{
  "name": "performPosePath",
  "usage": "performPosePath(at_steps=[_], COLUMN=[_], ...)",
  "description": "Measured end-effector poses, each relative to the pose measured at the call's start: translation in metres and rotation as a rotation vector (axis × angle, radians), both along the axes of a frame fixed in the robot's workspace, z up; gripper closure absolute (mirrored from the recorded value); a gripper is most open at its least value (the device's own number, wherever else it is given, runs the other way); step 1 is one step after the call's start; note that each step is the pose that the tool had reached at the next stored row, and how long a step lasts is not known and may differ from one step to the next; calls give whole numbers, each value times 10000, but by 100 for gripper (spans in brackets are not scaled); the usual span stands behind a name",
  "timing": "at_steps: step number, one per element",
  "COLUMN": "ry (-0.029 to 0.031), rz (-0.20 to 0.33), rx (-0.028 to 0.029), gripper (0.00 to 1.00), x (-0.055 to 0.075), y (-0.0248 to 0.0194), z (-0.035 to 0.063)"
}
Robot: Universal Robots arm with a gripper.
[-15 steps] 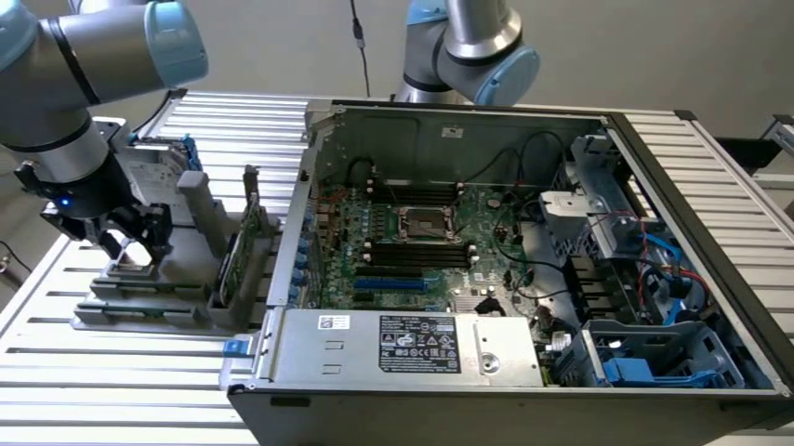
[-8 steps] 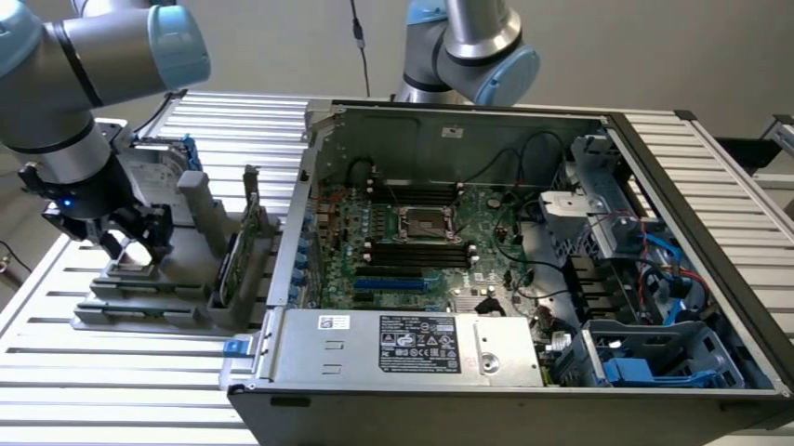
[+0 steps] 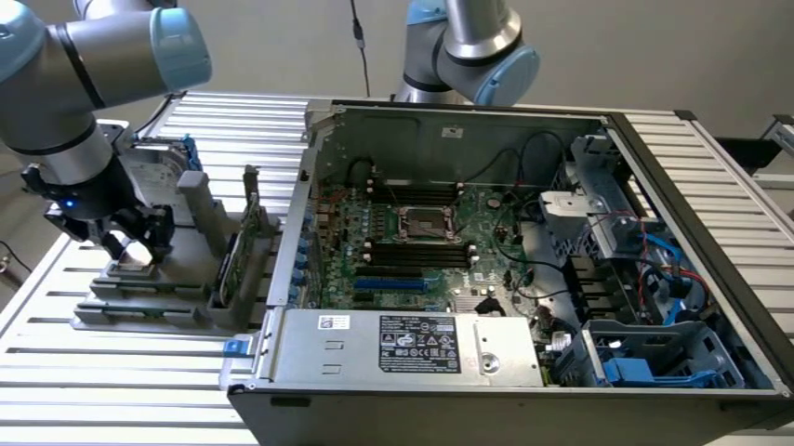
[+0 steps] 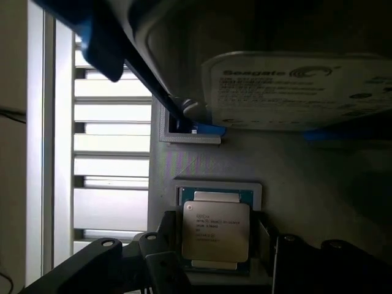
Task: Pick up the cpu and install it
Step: 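Pick up the cpu and move it towards the insertion slot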
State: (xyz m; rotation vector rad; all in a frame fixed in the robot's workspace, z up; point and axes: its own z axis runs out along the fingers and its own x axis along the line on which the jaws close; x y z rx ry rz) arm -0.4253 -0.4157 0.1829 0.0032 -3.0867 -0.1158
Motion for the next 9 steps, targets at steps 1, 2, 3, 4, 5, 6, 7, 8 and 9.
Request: performPosePath(at_steps=[1, 2, 3, 4, 5, 6, 7, 8, 9], ry=[-2, -1, -1, -1, -1, 0, 0, 1, 0], rz=[0, 0, 1, 0, -1, -1, -2, -2, -3], rx=[1, 0, -3, -5, -7, -10, -11, -13, -15], gripper=[38, 38, 38, 38, 38, 38, 38, 38, 38], x=[4, 8, 11, 14, 15, 15, 15, 16, 16], y=[0, 0, 0, -1, 0, 0, -1, -1, -1], z=[-1, -1, -1, -1, -1, -1, 0, 0, -1])
